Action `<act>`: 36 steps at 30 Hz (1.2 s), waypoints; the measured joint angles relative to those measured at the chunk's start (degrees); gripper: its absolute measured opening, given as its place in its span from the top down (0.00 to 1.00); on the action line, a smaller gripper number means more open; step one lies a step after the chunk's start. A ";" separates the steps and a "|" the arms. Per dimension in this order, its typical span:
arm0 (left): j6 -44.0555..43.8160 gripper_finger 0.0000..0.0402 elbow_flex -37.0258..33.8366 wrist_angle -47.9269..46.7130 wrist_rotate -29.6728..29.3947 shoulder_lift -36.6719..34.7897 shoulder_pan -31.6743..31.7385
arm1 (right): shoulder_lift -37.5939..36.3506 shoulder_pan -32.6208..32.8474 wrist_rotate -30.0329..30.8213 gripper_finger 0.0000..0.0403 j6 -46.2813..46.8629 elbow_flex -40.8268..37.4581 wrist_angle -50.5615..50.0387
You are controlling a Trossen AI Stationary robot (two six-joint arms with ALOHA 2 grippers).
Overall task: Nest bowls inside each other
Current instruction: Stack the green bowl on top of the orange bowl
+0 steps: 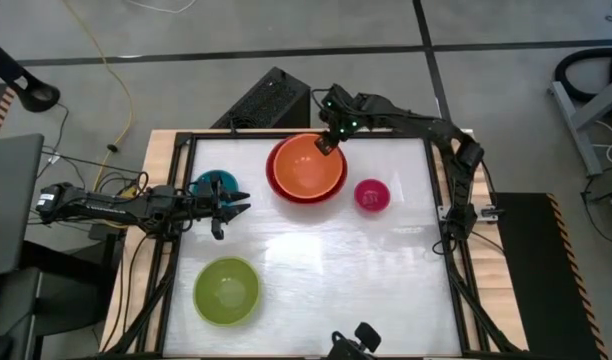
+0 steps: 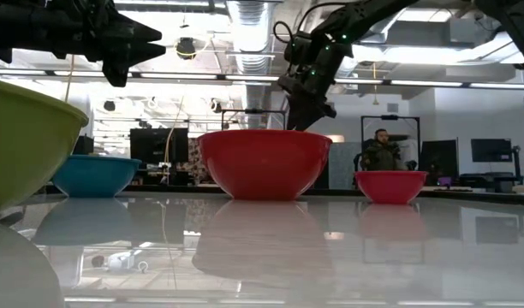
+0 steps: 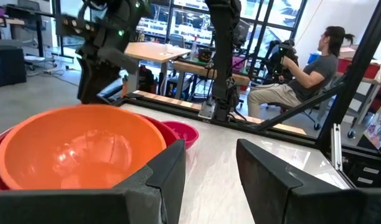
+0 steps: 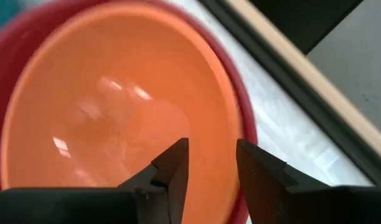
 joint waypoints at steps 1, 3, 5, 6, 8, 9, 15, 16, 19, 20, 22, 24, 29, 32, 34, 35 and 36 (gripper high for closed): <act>-0.01 0.67 0.00 0.01 0.09 -0.01 0.00 | -0.02 0.00 0.00 0.62 -0.16 0.56 -0.02; -0.04 0.67 0.00 0.01 0.33 -0.01 -0.01 | -0.02 -0.02 0.15 0.63 -0.19 1.77 -0.50; -0.09 0.67 0.00 0.03 0.39 0.00 0.01 | -0.02 -0.04 0.42 0.64 -0.67 3.19 -1.37; -0.09 0.67 0.00 0.02 0.38 -0.01 0.01 | -0.02 -0.04 0.57 0.65 -1.28 3.79 -1.69; -0.09 0.67 0.00 0.02 0.42 -0.01 -0.01 | -0.07 0.15 0.34 0.66 -1.69 4.49 -2.24; -0.09 0.67 0.00 0.01 0.42 0.00 -0.01 | -0.07 0.26 -0.43 0.67 -1.68 4.55 -2.65; 0.51 0.67 0.00 -0.08 0.44 -0.01 -0.01 | -0.02 7.36 -9.94 0.71 -1.64 4.53 -4.90; 0.57 0.67 0.00 -0.26 0.42 -0.01 0.01 | -0.02 9.44 -10.24 0.71 -1.32 4.53 -4.90; 0.62 0.67 0.00 -1.02 0.42 -0.01 -0.01 | 0.11 16.46 -10.30 0.71 0.90 4.51 -4.38; 0.63 0.67 0.00 -1.42 0.40 -0.01 0.01 | 0.11 18.82 -10.23 0.71 1.53 4.51 -4.05; 0.61 0.67 0.00 -2.42 0.40 -0.01 -0.01 | 0.09 23.85 -8.67 0.71 2.56 4.51 -2.92; 0.57 0.67 0.00 -3.28 0.40 0.01 0.00 | 0.20 28.78 -5.36 0.71 4.33 4.51 -1.48; -0.60 0.67 0.00 -5.52 0.82 -0.01 0.01 | 0.33 40.07 6.11 0.71 7.73 2.38 10.70; -2.18 0.67 0.00 -8.33 2.30 -0.01 -0.01 | 1.34 44.88 14.96 0.71 10.77 1.06 19.32; -3.13 0.67 0.00 -9.69 2.48 0.03 0.01 | 3.40 46.55 18.68 0.71 13.98 1.14 24.87; -3.60 0.67 0.00 -9.79 2.49 0.01 0.00 | 4.74 47.39 19.55 0.71 15.04 1.02 26.12; -3.98 0.67 0.01 -9.73 2.62 0.00 -0.01 | 6.49 47.93 19.80 0.71 15.44 0.95 28.08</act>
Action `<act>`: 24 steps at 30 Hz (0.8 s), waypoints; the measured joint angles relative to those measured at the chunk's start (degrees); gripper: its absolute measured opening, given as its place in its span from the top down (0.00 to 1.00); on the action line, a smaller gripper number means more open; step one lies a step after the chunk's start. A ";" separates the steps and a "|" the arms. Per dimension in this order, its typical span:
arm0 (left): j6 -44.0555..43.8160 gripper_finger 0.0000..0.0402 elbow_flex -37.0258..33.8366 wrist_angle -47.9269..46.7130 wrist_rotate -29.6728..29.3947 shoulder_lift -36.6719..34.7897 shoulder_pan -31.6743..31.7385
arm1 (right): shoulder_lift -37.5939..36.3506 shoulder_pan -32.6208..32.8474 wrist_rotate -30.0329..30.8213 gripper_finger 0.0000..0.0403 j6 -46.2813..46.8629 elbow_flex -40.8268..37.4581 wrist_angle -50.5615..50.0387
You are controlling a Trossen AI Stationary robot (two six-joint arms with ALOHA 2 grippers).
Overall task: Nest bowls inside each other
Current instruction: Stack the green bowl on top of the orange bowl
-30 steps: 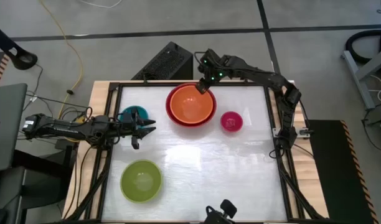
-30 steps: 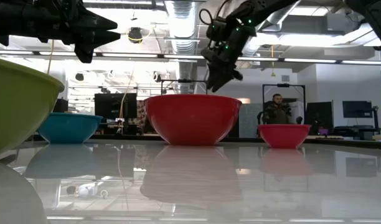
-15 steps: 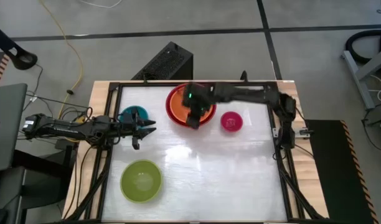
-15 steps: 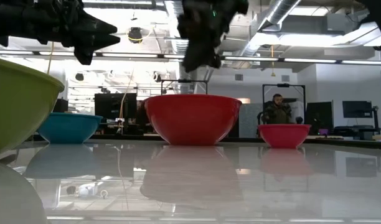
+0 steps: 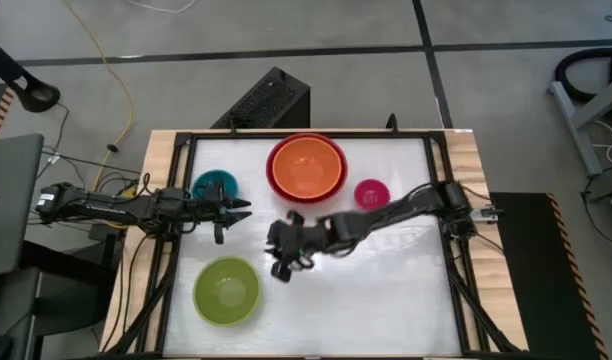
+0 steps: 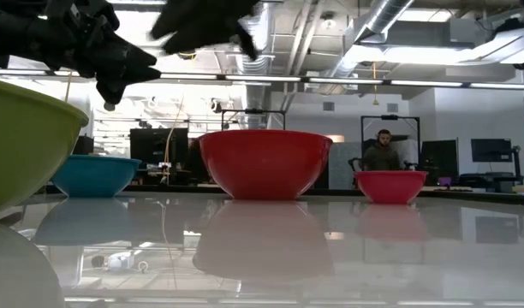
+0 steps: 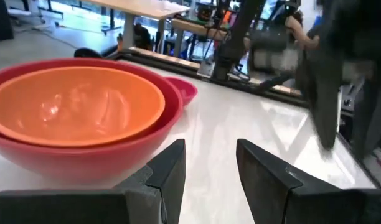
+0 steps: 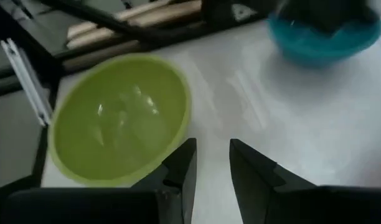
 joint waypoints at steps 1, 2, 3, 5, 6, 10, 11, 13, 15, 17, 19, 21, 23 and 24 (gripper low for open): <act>-0.23 0.67 0.01 -0.02 0.55 -0.01 0.00 | 1.56 0.20 0.03 0.70 0.04 0.01 3.24; -0.44 0.67 0.01 -0.15 1.04 0.01 0.00 | 2.94 0.43 0.01 0.69 0.04 0.02 5.28; -0.64 0.67 0.01 -0.26 1.63 0.01 0.00 | 4.46 0.46 -0.02 0.67 0.06 -0.04 6.67; -1.30 0.67 0.04 -0.66 2.39 -0.09 -0.02 | 7.13 0.04 -0.08 0.62 0.44 0.87 11.13; -1.55 0.67 0.04 -0.79 2.36 -0.05 -0.02 | 8.23 -0.30 -0.21 0.59 0.48 1.56 10.97; -2.70 0.67 0.06 -1.61 2.33 0.20 -0.03 | 12.18 -1.90 -2.40 0.44 0.52 5.38 10.12; -2.93 0.67 0.08 -1.55 2.33 0.29 -0.04 | 13.27 -2.24 -3.74 0.41 0.50 6.52 10.26; -3.02 0.67 0.06 -2.04 2.31 0.37 -0.04 | 15.06 -2.74 -6.13 0.35 0.96 8.41 9.00; -3.04 0.67 0.08 -1.75 2.27 0.65 -0.04 | 17.14 -2.89 -7.42 0.31 1.75 10.58 7.28; -3.04 0.67 0.06 -1.85 2.26 0.88 -0.04 | 18.85 -2.90 -7.72 0.30 2.06 12.45 5.06; -3.03 0.67 0.06 -1.79 1.97 1.02 -0.04 | 20.68 -2.80 -7.73 0.29 2.05 14.39 5.11; -2.98 0.67 0.06 -1.70 1.95 1.05 -0.04 | 21.91 -2.51 -7.70 0.29 2.03 15.75 4.44; -2.90 0.67 0.06 -1.72 1.92 1.11 -0.04 | 23.09 -2.23 -7.73 0.29 2.01 17.04 4.74; -2.89 0.67 0.06 -1.79 1.92 1.14 -0.04 | 23.57 -2.11 -7.69 0.29 2.08 17.43 4.08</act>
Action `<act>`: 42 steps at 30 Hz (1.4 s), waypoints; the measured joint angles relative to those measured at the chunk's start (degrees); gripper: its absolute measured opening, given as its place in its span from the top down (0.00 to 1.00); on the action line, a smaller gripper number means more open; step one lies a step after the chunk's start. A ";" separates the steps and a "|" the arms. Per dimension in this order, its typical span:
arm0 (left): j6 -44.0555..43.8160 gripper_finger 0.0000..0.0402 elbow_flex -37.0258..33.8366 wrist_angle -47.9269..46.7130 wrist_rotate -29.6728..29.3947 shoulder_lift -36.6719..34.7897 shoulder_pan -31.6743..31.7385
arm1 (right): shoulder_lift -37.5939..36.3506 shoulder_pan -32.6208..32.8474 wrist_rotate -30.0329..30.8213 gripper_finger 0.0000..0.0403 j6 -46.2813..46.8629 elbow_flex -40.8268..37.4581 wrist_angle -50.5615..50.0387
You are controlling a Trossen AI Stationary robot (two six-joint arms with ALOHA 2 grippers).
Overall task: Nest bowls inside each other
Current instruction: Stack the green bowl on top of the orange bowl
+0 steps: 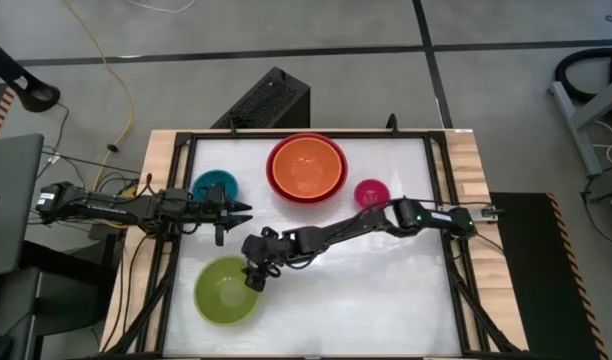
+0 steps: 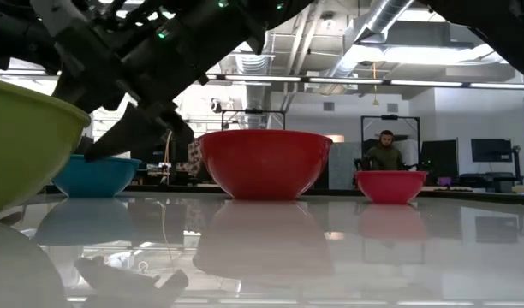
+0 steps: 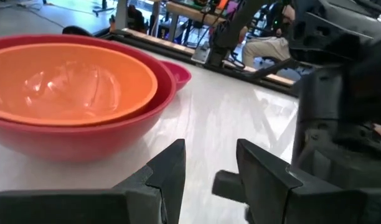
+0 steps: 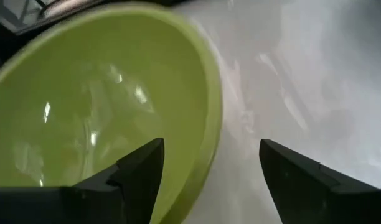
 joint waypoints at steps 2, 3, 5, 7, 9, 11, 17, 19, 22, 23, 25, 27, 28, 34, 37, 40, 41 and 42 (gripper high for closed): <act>0.03 0.67 0.00 0.07 0.01 0.00 0.00 | 0.29 0.04 0.17 0.29 0.72 0.56 -1.07; 0.03 0.67 0.00 -0.04 -0.01 0.00 0.00 | 0.29 0.06 0.37 0.29 1.04 0.58 -1.86; 0.05 0.67 0.00 -0.16 -0.07 0.02 0.00 | 0.27 0.03 1.22 0.30 1.95 0.63 -2.75; 0.07 0.67 0.00 -0.12 -0.10 0.02 0.00 | 0.27 -0.07 1.41 0.32 2.29 0.62 -3.33; 0.15 0.67 0.00 -0.09 -0.14 0.02 0.00 | 0.27 -0.10 1.40 0.37 2.53 0.60 -3.28; 0.32 0.67 0.00 -0.05 -0.15 0.02 0.00 | 0.25 -0.10 1.24 0.46 2.86 0.60 -2.93; 0.29 0.67 -0.02 -0.07 -0.16 0.02 0.00 | 0.25 -0.11 -2.98 0.88 2.48 0.60 -2.50; 0.27 0.67 -0.01 -0.07 -0.16 0.02 0.00 | -0.12 -0.08 -4.14 0.95 1.87 0.77 -1.64; 0.23 0.67 -0.02 -0.10 -0.16 0.02 0.00 | -0.69 -0.05 -5.03 0.93 2.16 0.64 -2.04; 0.17 0.67 -0.02 -0.15 -0.16 0.02 0.00 | -0.96 -0.11 -5.05 0.93 2.33 0.58 -2.51; 0.00 0.67 -0.02 -0.19 -0.03 0.02 0.00 | -2.44 -0.18 -5.05 0.94 0.83 0.50 -4.76; -0.04 0.67 -0.02 -0.34 0.00 0.02 0.00 | -4.70 -0.29 -6.16 0.95 -0.42 0.50 -7.27; -0.05 0.67 -0.02 -0.41 0.00 0.02 0.00 | -6.12 -0.29 -6.31 0.95 -1.35 0.50 -8.97; -0.08 0.67 -0.02 -0.63 0.01 0.02 0.00 | -14.70 -0.32 -4.20 0.95 -7.38 0.54 -24.02; -0.10 0.67 -0.04 -1.08 0.03 0.00 0.00 | -19.80 -1.46 0.15 0.95 -8.57 0.54 -32.50; -0.10 0.67 -0.06 -1.09 0.03 0.02 0.00 | -25.63 -3.09 5.29 0.95 -8.69 -0.36 -39.90; -0.10 0.67 -0.07 -1.07 0.03 0.00 0.00 | -27.79 -3.74 7.13 0.95 -8.68 -1.25 -41.74; -0.10 0.67 -0.07 -1.07 0.03 0.01 0.00 | -30.39 -4.48 8.49 0.95 -8.33 -2.75 -43.22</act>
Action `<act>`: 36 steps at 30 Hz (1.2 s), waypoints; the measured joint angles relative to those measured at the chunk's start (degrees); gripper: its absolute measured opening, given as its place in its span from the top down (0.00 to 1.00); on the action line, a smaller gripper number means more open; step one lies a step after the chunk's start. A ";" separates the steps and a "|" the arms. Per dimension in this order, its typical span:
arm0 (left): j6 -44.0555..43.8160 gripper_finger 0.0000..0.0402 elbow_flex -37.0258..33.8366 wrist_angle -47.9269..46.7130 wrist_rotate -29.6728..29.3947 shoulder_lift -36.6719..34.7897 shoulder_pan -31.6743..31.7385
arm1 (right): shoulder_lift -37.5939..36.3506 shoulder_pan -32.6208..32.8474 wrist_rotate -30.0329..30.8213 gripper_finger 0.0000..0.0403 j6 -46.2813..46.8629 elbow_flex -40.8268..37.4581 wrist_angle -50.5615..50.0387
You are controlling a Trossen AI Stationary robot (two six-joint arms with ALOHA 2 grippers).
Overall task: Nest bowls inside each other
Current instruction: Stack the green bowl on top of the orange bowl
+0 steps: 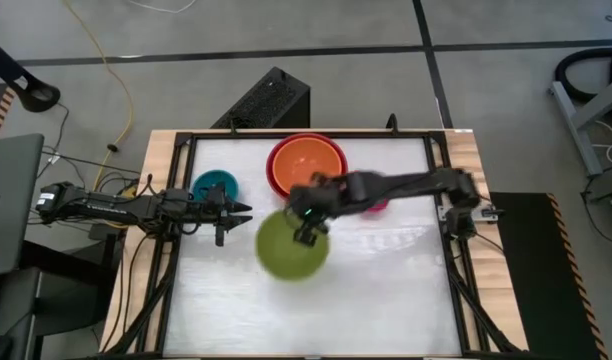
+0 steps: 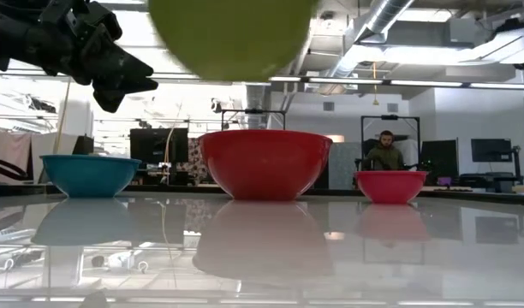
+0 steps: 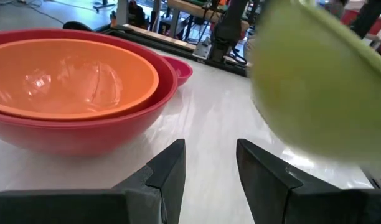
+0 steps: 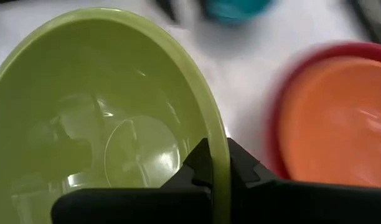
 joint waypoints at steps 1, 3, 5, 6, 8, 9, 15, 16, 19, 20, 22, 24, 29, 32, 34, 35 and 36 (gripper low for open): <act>0.00 0.67 0.00 0.00 0.00 0.01 0.00 | -2.65 -0.95 1.16 0.95 0.30 -1.87 -0.59; 0.00 0.67 0.00 0.06 -0.02 -0.01 0.00 | -8.46 -3.57 3.31 0.95 1.36 -6.18 0.71; 0.00 0.67 0.00 0.07 -0.07 0.01 0.00 | -13.82 -7.60 4.97 0.95 2.55 -11.16 3.88; 0.00 0.67 0.00 0.07 -0.07 0.01 0.00 | -16.32 -10.14 5.20 0.95 3.29 -13.98 6.09; 0.00 0.67 0.00 0.09 -0.08 0.00 0.00 | -19.93 -15.42 4.78 0.95 5.17 -19.83 11.39; 0.00 0.67 0.00 0.09 -0.09 -0.01 0.00 | -21.25 -18.05 3.76 0.95 5.87 -22.77 14.05; -0.96 0.67 0.00 0.21 -0.16 0.00 0.00 | -21.74 -30.40 -6.79 0.95 9.17 -33.51 24.94; -1.09 0.67 0.00 0.22 -0.17 0.00 0.00 | -20.89 -31.45 -8.26 0.95 9.33 -34.03 25.39; -1.13 0.67 0.00 0.22 -0.19 -0.01 0.00 | -17.53 -33.32 -8.77 0.95 9.46 -34.16 25.47; -1.11 0.67 0.00 0.22 -0.18 -0.01 0.00 | -16.59 -33.67 -8.78 0.95 9.56 -34.16 25.72; -1.11 0.67 0.00 0.22 -0.22 -0.01 0.00 | -14.76 -34.25 -8.93 0.95 9.78 -34.15 26.78; -1.05 0.67 0.00 0.22 -0.22 0.01 0.00 | -13.05 -34.73 -9.60 0.95 10.31 -34.05 27.41; -0.91 0.67 0.00 0.21 -0.23 -0.01 0.00 | -9.18 -35.72 -10.90 0.95 10.28 -34.11 28.73; -0.66 0.67 0.00 0.20 -0.22 -0.01 0.00 | -7.79 -35.70 -10.91 0.95 10.52 -34.05 31.10; -0.66 0.67 0.00 0.18 -0.20 0.01 0.00 | -6.73 -35.50 -10.95 0.95 10.81 -34.05 31.78; -0.66 0.67 0.00 0.17 -0.22 -0.01 0.00 | -6.11 -35.35 -10.92 0.95 10.80 -34.05 31.77; -0.66 0.67 0.00 0.17 -0.22 0.00 0.00 | -5.58 -35.21 -10.86 0.95 10.79 -34.05 31.98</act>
